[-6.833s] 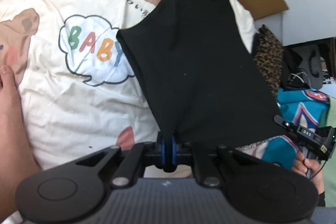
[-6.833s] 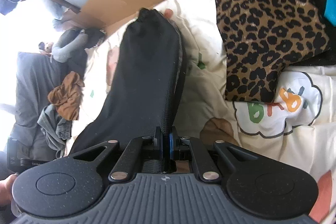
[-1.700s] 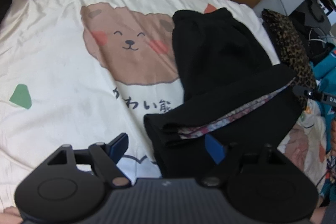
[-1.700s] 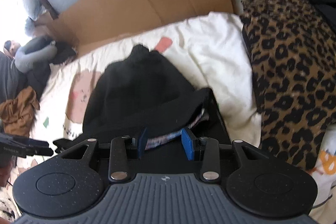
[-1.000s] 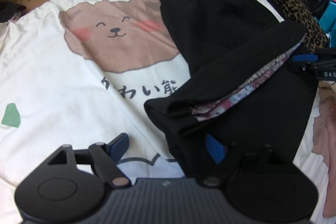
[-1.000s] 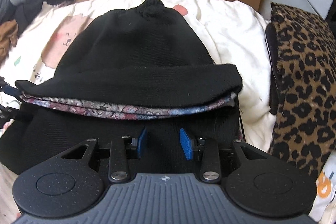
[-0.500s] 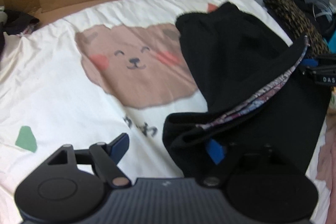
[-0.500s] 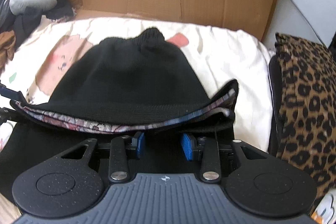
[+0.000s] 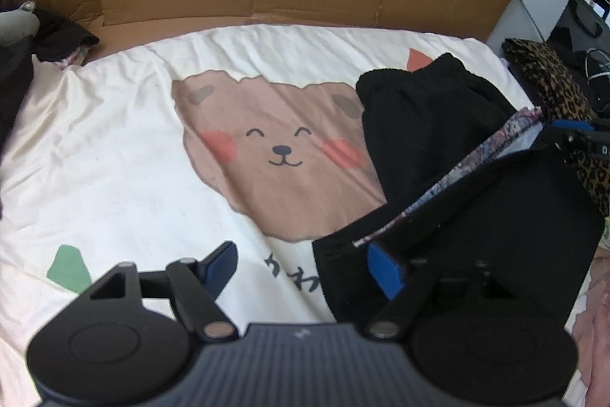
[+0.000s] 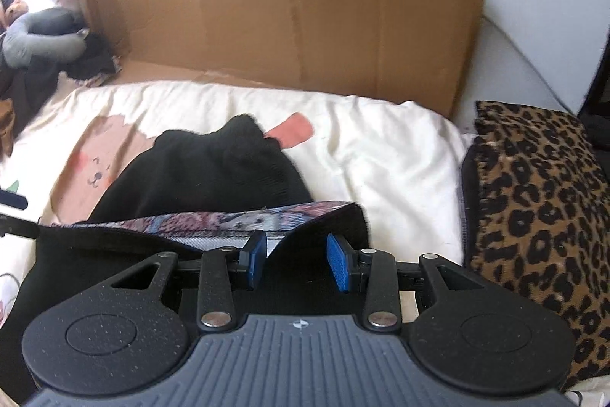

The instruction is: Fold clothes

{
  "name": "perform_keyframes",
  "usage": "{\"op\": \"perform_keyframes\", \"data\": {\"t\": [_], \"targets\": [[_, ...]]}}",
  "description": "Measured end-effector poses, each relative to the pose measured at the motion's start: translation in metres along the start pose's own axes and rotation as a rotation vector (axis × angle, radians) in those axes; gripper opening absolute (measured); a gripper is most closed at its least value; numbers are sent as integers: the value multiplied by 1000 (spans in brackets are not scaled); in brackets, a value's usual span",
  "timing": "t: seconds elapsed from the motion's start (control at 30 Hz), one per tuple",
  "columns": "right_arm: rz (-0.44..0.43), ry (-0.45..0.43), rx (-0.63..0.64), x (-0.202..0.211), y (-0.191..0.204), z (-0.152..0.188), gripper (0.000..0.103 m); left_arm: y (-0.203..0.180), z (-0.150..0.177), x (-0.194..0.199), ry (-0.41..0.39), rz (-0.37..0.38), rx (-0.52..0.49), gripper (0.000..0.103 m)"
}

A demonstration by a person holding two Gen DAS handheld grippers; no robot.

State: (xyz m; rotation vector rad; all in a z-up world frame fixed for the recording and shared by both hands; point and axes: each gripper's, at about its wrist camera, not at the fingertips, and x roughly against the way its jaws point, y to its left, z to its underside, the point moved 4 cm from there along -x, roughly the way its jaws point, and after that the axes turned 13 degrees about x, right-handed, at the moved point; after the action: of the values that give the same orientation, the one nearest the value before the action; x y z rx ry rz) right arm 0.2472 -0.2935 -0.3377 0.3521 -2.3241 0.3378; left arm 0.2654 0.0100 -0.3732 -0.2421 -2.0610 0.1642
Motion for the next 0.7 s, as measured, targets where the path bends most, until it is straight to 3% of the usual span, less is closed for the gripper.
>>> {"op": "perform_keyframes", "data": {"t": [0.3, 0.43, 0.53, 0.6, 0.7], "targets": [[37, 39, -20, -12, -22, 15, 42, 1, 9, -6, 42, 27, 21, 69], [24, 51, 1, -25, -26, 15, 42, 2, 11, -14, 66, 37, 37, 67], [-1, 31, 12, -28, -27, 9, 42, 1, 11, -18, 78, 47, 42, 60], [-22, 30, 12, -31, -28, 5, 38, 0, 11, -20, 87, 51, 43, 54], [-60, 46, -31, -34, -32, 3, 16, -1, 10, -20, 93, 57, 43, 50]]}}
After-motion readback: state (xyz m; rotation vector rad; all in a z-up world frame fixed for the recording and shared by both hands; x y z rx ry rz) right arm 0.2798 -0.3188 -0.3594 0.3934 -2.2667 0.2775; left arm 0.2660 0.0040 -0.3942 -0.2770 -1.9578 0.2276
